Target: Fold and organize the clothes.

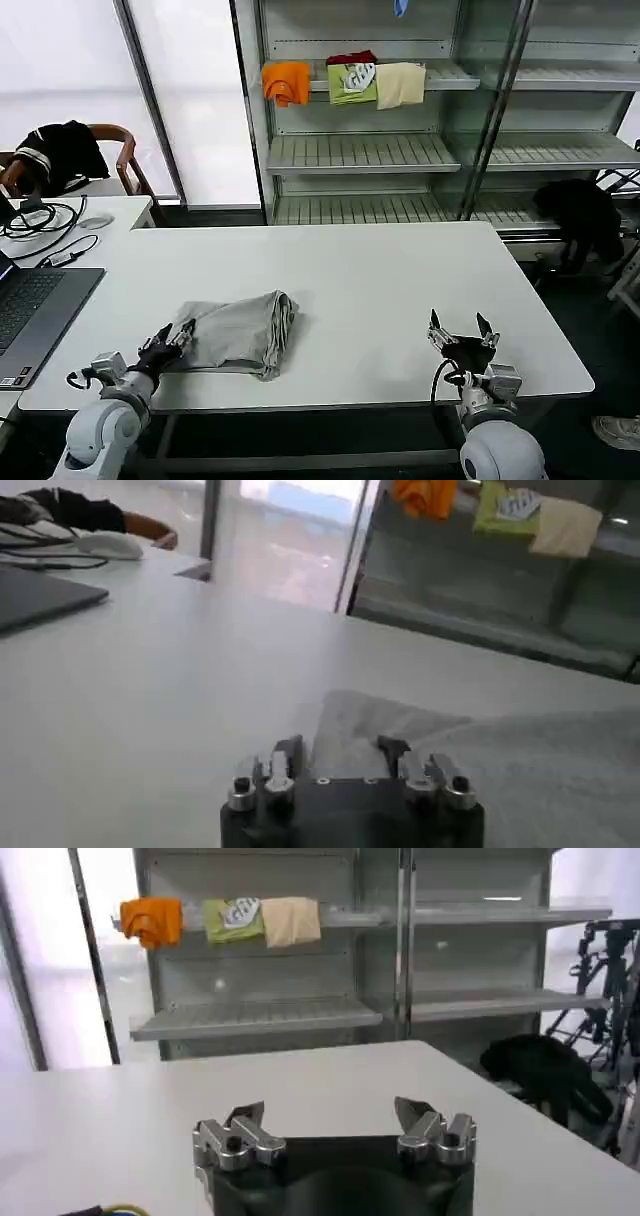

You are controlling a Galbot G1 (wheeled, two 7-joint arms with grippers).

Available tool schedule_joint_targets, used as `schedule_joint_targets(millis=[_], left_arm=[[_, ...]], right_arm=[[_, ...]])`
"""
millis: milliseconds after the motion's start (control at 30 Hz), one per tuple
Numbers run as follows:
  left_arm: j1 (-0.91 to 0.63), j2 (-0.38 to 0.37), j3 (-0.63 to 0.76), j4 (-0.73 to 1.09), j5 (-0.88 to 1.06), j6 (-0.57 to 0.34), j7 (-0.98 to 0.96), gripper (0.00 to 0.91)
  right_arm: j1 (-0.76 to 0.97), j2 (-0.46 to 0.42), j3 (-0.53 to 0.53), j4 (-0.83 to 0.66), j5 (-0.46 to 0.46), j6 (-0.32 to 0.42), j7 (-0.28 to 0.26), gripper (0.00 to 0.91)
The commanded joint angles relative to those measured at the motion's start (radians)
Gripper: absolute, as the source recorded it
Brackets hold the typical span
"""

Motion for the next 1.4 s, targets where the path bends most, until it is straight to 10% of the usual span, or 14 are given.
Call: schedule_joint_targets(millis=[33,600,1100,1400], left_arm=[[0.008,-0.008,0.011,-0.033,-0.001,0.006,0.015,0.02],[0.005,0.051,-0.037,-0.048,-0.015,0.025,0.025,0.01],[-0.128,0.412,-0.255,0.304,-0.083,0.036,0.139,0.01],[-0.176,0.494,-0.277,0.4,-0.077,0.022,0.165,0.01]], right_arm=[[0.004,0.0,0.002,-0.004,0.0,-0.001,0.002,0.907],[0.009,0.0,0.001,-0.015,0.0,0.002,0.008,0.907],[0.025,-0.005,-0.005,-0.022,0.002,-0.006,0.009,0.907],[0.028,-0.002,-0.008,-0.031,0.011,-0.002,0.01,0.907]])
